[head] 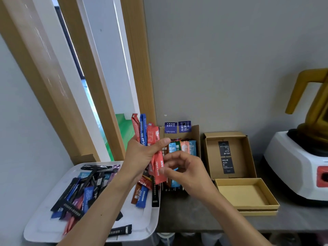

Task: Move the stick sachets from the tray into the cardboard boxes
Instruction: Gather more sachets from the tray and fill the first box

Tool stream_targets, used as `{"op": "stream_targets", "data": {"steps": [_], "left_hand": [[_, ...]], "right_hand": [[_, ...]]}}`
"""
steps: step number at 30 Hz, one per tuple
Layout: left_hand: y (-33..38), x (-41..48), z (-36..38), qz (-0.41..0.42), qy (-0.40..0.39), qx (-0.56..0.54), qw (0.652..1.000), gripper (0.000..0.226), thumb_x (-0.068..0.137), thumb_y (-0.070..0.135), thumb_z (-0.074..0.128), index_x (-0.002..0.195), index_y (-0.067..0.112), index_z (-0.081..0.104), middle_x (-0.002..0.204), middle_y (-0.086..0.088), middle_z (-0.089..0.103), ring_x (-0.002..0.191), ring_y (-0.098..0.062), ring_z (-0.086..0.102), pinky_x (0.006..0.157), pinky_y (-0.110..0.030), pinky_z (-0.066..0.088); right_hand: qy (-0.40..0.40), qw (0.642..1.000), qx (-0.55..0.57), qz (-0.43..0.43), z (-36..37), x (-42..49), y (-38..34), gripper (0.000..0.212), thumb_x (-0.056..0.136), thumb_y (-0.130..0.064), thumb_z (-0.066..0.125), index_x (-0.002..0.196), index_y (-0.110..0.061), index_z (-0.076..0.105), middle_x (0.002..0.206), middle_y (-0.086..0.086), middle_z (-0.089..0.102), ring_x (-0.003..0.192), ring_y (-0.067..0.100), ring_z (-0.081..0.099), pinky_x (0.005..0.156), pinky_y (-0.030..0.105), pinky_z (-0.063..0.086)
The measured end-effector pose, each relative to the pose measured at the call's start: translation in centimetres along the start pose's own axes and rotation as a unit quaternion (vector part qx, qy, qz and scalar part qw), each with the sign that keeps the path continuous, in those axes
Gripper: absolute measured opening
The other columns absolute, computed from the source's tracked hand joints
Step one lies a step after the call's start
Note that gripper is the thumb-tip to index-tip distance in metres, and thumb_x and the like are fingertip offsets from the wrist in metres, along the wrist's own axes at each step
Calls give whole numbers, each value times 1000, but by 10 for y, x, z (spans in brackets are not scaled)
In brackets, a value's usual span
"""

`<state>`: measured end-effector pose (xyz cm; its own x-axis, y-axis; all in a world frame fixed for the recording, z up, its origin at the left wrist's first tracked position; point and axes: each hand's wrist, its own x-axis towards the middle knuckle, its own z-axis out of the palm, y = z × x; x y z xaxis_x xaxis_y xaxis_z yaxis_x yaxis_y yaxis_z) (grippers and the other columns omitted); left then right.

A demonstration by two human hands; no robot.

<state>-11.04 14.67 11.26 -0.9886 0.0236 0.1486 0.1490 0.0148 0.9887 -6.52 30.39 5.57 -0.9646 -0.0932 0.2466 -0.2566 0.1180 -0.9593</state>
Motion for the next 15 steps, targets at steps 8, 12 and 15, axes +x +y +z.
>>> {"op": "stream_targets", "data": {"steps": [8,12,15], "left_hand": [[13,2,5,-9,30,-76,997,25,80,30,80,99,24,65,73,13,78,71,-6,77,59,-20,59],[17,-4,18,18,14,-36,999,36,68,38,81,98,24,68,80,9,80,79,-11,79,69,-26,59],[13,-4,23,36,16,10,999,24,76,28,85,92,22,68,74,10,78,73,-8,78,64,-20,58]], "right_hand": [[23,1000,7,-6,-32,-12,15,25,91,-13,81,114,-20,73,101,6,77,96,26,75,89,53,62],[8,1000,-10,-6,-44,-16,9,22,91,-14,79,110,-23,72,102,1,76,98,20,75,87,44,63],[0,998,-66,0,-49,-20,11,21,91,-17,80,107,-29,71,101,-6,75,95,15,73,85,36,63]]}}
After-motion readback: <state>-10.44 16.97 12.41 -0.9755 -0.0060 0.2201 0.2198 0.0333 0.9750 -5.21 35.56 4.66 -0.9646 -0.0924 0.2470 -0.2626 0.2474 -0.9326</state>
